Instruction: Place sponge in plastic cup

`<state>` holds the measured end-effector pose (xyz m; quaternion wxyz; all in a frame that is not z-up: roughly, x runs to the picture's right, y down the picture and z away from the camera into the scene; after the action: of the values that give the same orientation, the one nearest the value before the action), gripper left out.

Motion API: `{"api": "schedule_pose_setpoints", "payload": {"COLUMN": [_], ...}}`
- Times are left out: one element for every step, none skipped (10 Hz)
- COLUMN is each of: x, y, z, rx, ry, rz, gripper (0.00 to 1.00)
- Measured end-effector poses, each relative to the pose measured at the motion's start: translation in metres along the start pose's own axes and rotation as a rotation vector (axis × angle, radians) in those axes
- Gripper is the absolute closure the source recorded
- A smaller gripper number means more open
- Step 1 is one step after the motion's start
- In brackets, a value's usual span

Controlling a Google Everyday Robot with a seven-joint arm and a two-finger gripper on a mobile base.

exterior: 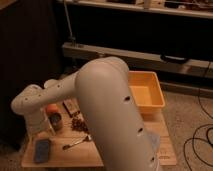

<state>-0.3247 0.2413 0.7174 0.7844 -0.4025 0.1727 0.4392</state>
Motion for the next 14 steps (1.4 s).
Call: {"api": "schedule_pose_setpoints", "payload": {"x": [-0.001,-0.003,-0.004,-0.006,-0.006,-0.007,-0.006,-0.005,-0.005,-0.003,-0.002,-0.002,-0.001,0.0], "y": [0.004,0.006,0.006,0.008,0.01,0.011,0.012,0.014,0.015,0.014,0.014,0.015,0.014,0.015], "z": [0.006,0.012,0.018,0.025,0.029,0.035,0.043,0.05,0.053,0.059,0.062,0.064,0.066,0.063], "rx": [-0.001,-0.003,-0.003,-0.006,-0.008,-0.01,-0.01,-0.01,-0.01,-0.006,-0.001,0.002,0.004,0.004], "ry": [0.007,0.013,0.019,0.026,0.031,0.037,0.045,0.053,0.057,0.064,0.067,0.067,0.065,0.061], "rz": [-0.007,-0.012,-0.015,-0.02,-0.024,-0.027,-0.03,-0.033,-0.035,-0.034,-0.032,-0.031,-0.03,-0.028], "gripper": [0.35,0.35,0.35,0.35,0.35,0.35,0.35,0.35,0.35,0.35,0.37,0.43,0.53,0.65]}}
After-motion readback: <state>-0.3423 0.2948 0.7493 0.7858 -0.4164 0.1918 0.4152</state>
